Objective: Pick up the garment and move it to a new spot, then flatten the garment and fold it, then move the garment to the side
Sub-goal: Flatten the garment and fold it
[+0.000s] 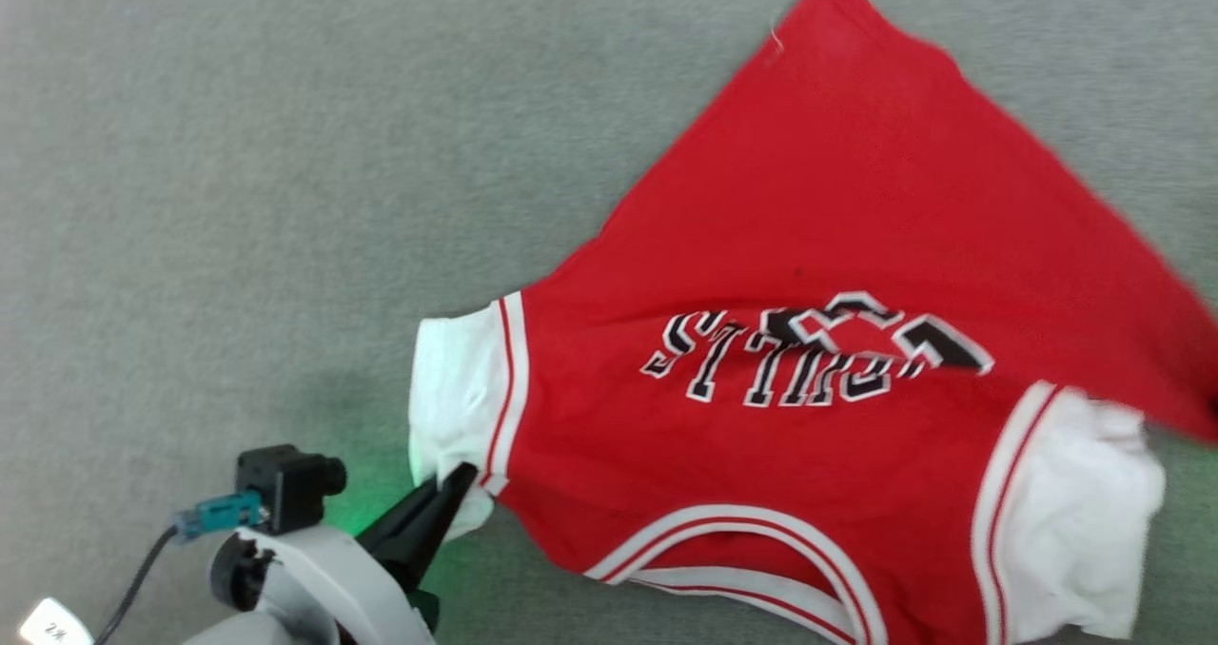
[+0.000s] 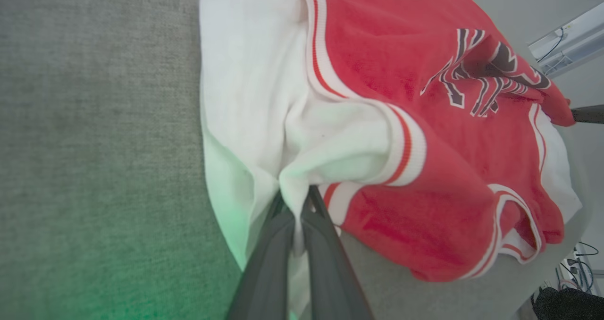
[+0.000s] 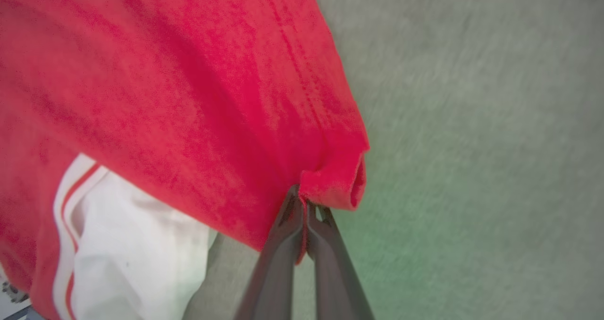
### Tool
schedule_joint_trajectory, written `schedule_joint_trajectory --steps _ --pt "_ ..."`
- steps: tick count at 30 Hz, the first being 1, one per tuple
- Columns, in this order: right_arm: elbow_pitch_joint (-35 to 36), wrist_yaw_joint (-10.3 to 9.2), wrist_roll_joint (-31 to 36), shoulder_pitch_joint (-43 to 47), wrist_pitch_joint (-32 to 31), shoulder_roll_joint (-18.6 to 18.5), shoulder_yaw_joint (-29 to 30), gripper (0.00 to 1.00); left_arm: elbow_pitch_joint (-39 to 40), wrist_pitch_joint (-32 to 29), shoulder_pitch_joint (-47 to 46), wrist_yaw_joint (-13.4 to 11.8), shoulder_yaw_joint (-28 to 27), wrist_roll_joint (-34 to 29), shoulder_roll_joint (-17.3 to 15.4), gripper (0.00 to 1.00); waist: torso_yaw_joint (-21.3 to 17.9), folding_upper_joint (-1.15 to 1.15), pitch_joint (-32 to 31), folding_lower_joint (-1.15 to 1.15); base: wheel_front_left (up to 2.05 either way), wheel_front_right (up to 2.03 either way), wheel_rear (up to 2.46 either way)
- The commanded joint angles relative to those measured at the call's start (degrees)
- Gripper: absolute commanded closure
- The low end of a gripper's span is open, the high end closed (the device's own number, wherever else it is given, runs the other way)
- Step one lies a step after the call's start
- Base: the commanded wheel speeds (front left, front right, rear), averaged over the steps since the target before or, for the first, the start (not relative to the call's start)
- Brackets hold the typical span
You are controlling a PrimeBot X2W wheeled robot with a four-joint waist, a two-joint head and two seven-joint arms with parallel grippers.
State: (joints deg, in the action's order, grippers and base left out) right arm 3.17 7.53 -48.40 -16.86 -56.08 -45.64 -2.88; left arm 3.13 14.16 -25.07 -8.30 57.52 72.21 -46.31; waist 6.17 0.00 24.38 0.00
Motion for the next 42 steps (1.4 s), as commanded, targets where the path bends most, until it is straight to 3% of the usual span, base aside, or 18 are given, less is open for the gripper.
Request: schedule_joint_trajectory --steps 1,9,15,16,17,18,26,30,34,38,39,40,42 --pt "2.17 -0.09 0.09 3.67 -0.41 1.0 1.27 1.0 0.22 0.33 0.86 -0.56 -0.52 0.26 -0.62 1.0 -3.7 0.0 -2.85 0.0 0.0 0.0 0.0" --pt "13.37 -0.09 2.27 20.61 -2.97 7.31 3.93 1.0 1.88 0.59 2.7 -1.68 -1.99 0.01 -2.48 1.0 -6.51 0.0 -3.09 0.0 0.0 0.0 0.0" --pt "15.75 -0.09 4.91 23.91 -1.69 10.13 4.14 0.97 2.56 0.42 2.76 -2.02 -2.3 -0.01 -3.24 1.0 -7.28 0.0 -2.78 0.0 0.0 0.0 0.0" --pt "16.06 -0.09 5.22 23.75 -1.42 10.1 3.98 0.78 2.57 0.32 2.71 -2.06 -2.24 -0.09 -3.3 1.0 -7.32 0.0 -2.82 0.0 0.0 0.0 0.0" --pt "16.58 -0.09 5.4 23.4 -1.03 9.87 4.11 0.52 2.6 0.21 2.7 -2.09 -2.16 -0.09 -3.29 1.0 -7.36 0.0 -2.88 0.0 0.0 0.0 0.0" --pt "16.8 -0.09 5.3 22.89 -0.61 9.99 4.89 0.0 2.64 0.17 2.74 -2.14 -2.12 -0.09 -3.29 1.0 -7.39 0.0 -2.93 0.0 0.0 0.0 0.0" --pt "22.51 -0.09 4.71 18.61 0.64 7.0 13.7 0.0 2.62 -0.18 2.17 -1.56 -1.36 -0.85 -2.25 1.0 -5.62 0.0 -2.79 0.0 0.0 0.0 0.0" --pt "22.58 -0.09 4.4 10.25 2.54 4.66 13.49 0.0 2.16 0.09 1.59 -0.91 -1.59 -1.0 -0.83 1.0 -4.37 0.0 -1.82 0.0 0.0 0.0 0.0" --pt "17.8 -0.09 6.55 -1.23 6.26 3.31 5.73 0.0 1.09 -0.37 -0.08 0.17 -1.16 -1.76 0.85 1.0 -2.57 0.0 -0.35 0.0 0.0 0.0 0.0" --pt "9.63 -0.09 9.56 -13.6 7.87 4.77 -6.4 0.0 0.06 -0.33 -1.0 1.15 -1.32 -1.79 2.19 1.0 -1.24 0.0 0.92 0.0 0.0 0.0 0.0" --pt "9.63 -0.09 9.56 -13.6 7.87 4.77 -6.4 0.0 0.06 -0.33 -1.0 1.15 -1.32 -1.79 2.19 1.0 -1.24 0.0 0.92 0.0 0.0 0.0 0.0" --pt "4.21 -0.09 10.81 -18.86 8.01 5.71 -11.8 0.0 -0.55 -0.68 -1.85 1.8 -1.07 -2.02 3.08 1.0 -0.19 0.0 1.59 0.0 0.0 0.0 0.0" --pt "-0.76 -0.09 11.57 -23.28 8.16 6.34 -15.56 0.0 -1.04 -0.67 -2.66 2.45 -0.93 -2.33 4.28 1.0 1.19 0.0 2.38 0.0 0.0 0.0 0.0"
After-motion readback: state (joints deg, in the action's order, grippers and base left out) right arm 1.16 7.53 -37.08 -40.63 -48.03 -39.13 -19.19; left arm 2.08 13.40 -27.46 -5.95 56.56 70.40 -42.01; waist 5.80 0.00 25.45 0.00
